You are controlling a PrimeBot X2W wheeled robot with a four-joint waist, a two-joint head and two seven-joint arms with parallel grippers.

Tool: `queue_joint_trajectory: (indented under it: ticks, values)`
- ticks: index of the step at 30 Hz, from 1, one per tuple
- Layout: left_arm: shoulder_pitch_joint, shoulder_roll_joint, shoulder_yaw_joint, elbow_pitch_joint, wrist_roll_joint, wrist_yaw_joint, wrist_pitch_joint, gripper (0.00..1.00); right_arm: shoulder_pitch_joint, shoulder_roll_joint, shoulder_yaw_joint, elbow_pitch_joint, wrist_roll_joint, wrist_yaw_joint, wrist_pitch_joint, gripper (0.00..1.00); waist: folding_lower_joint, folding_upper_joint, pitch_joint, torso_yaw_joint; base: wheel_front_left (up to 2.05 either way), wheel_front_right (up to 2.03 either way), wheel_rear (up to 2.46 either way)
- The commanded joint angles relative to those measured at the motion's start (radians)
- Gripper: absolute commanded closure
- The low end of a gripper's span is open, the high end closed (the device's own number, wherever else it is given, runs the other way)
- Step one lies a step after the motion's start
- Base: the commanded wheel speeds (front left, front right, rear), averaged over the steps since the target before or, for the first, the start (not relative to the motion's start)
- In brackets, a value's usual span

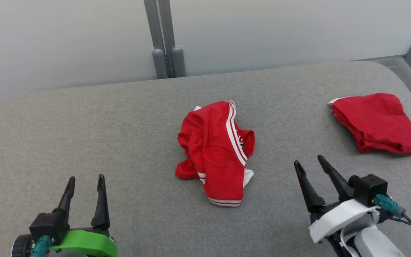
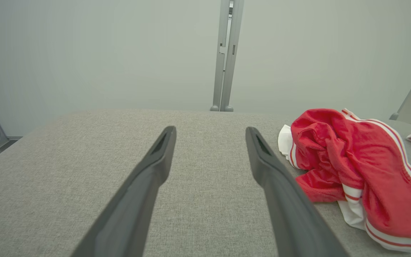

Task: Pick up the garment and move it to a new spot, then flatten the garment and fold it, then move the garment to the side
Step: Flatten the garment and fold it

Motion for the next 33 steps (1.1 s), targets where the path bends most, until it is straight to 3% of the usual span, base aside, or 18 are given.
queue_joint_trajectory:
  ticks: [1,12,18,24,25,26,29,33]
  values:
    - [-0.01,-0.005,-0.001,-0.001,0.011,-0.007,-0.003,0.0,-0.015,-0.002,0.02,0.013,0.024,0.0,0.005,0.0,0.0,0.0,0.002,0.024,0.0,0.0,0.0]
    - [-0.035,-0.024,-0.022,0.028,0.031,-0.032,-0.002,0.0,-0.106,-0.02,0.208,0.144,0.219,0.0,0.162,0.0,0.0,0.0,0.025,0.192,0.0,0.0,0.0]
    - [-0.039,-0.024,-0.023,0.042,0.034,-0.038,-0.002,0.0,-0.155,-0.024,0.224,0.235,0.248,0.0,0.167,0.0,0.0,0.0,0.028,0.256,0.0,0.0,0.0]
    - [-0.041,-0.026,-0.019,0.049,0.032,-0.041,-0.002,0.0,-0.179,-0.012,0.214,0.297,0.235,0.0,0.143,0.0,0.0,0.0,0.03,0.277,0.0,0.0,0.0]
    - [-0.041,-0.026,-0.019,0.05,0.031,-0.041,-0.002,0.0,-0.182,-0.011,0.215,0.301,0.235,0.0,0.139,0.11,0.0,0.0,0.03,0.278,0.0,0.0,0.0]
    - [-0.041,-0.027,-0.019,0.052,0.03,-0.041,-0.002,0.0,-0.186,-0.009,0.216,0.305,0.235,0.0,0.132,0.44,0.0,0.0,0.031,0.278,0.0,0.0,0.0]
    - [-0.042,-0.025,-0.018,0.056,0.028,-0.042,-0.002,0.0,-0.19,-0.006,0.219,0.314,0.227,0.0,0.104,1.0,0.0,0.0,0.032,0.276,0.0,0.0,0.0]
    - [-0.04,-0.019,-0.017,0.061,0.027,-0.043,-0.002,0.0,-0.207,-0.003,0.227,0.304,0.212,0.0,0.063,1.0,0.0,0.0,0.03,0.264,0.0,0.0,0.0]
